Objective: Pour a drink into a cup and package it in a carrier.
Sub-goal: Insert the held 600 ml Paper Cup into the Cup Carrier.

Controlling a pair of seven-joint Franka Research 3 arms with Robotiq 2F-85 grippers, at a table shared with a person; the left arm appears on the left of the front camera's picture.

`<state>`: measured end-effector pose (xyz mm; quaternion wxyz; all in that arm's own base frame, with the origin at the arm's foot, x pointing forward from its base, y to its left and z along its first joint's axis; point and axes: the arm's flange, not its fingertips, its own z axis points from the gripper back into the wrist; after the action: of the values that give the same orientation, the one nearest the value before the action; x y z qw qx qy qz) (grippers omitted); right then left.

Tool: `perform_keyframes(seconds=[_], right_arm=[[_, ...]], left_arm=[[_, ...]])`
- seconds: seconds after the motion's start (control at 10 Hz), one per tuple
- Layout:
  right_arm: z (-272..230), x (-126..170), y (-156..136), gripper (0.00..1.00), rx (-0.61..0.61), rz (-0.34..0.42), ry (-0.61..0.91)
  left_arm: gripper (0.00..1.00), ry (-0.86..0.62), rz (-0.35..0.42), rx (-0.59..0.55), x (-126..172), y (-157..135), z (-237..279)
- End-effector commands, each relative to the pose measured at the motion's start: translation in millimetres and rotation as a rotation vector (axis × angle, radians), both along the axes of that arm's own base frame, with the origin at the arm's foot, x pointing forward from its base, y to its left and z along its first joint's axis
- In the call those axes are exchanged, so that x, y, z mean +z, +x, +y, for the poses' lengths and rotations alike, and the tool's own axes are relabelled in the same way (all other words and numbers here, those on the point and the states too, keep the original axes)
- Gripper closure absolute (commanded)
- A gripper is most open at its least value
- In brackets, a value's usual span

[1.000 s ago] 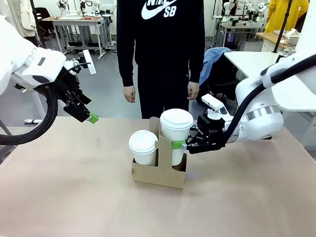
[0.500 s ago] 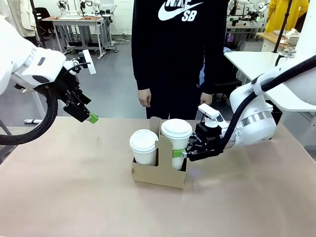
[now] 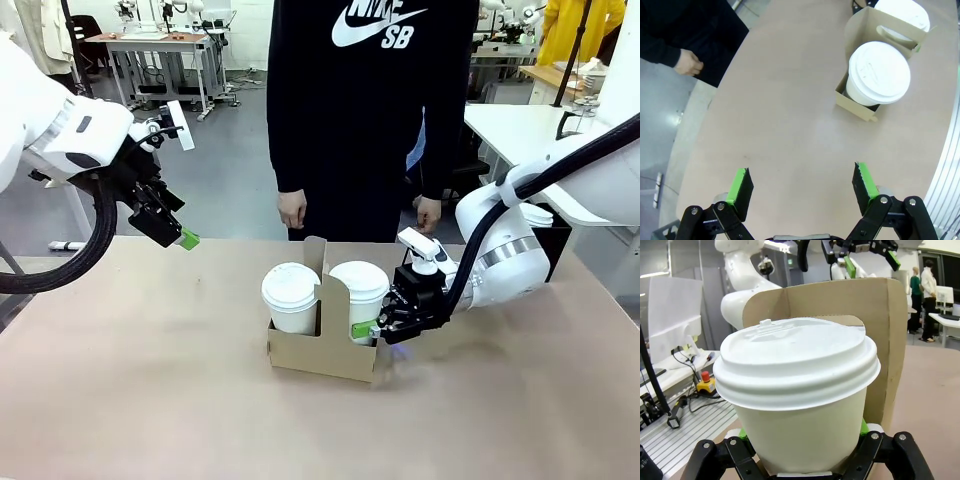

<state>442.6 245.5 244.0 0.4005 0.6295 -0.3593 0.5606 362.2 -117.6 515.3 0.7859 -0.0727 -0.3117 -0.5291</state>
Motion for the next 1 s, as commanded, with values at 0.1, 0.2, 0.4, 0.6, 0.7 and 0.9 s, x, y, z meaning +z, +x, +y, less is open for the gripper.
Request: perform_keyframes(seconds=[0.1, 0.2, 0.4, 0.6, 0.7, 0.9], right_arm=[[1.0, 0.1, 5.4, 0.19, 0.023, -0.075, -0.004], [0.9, -0.2, 6.1, 0.00, 0.019, -0.115, -0.018], [-2.2, 5.1, 7.2, 0.00, 0.014, -0.151, -0.052], [-15.0, 12.4, 8.5, 0.00, -0.012, -0.167, -0.086], [-24.5, 18.2, 10.2, 0.00, -0.030, -0.167, -0.093], [-42.8, 26.7, 11.4, 0.00, -0.046, -0.155, -0.107]], left_arm=[[0.00, -0.005, -0.002, 0.012, 1.0, -1.0, 0.0], [0.00, -0.005, -0.002, 0.012, 1.0, -1.0, 0.0], [0.00, -0.005, -0.002, 0.012, 1.0, -1.0, 0.0], [0.00, -0.005, -0.002, 0.012, 1.0, -1.0, 0.0], [0.00, -0.005, -0.002, 0.012, 1.0, -1.0, 0.0], [0.00, -0.005, -0.002, 0.012, 1.0, -1.0, 0.0]])
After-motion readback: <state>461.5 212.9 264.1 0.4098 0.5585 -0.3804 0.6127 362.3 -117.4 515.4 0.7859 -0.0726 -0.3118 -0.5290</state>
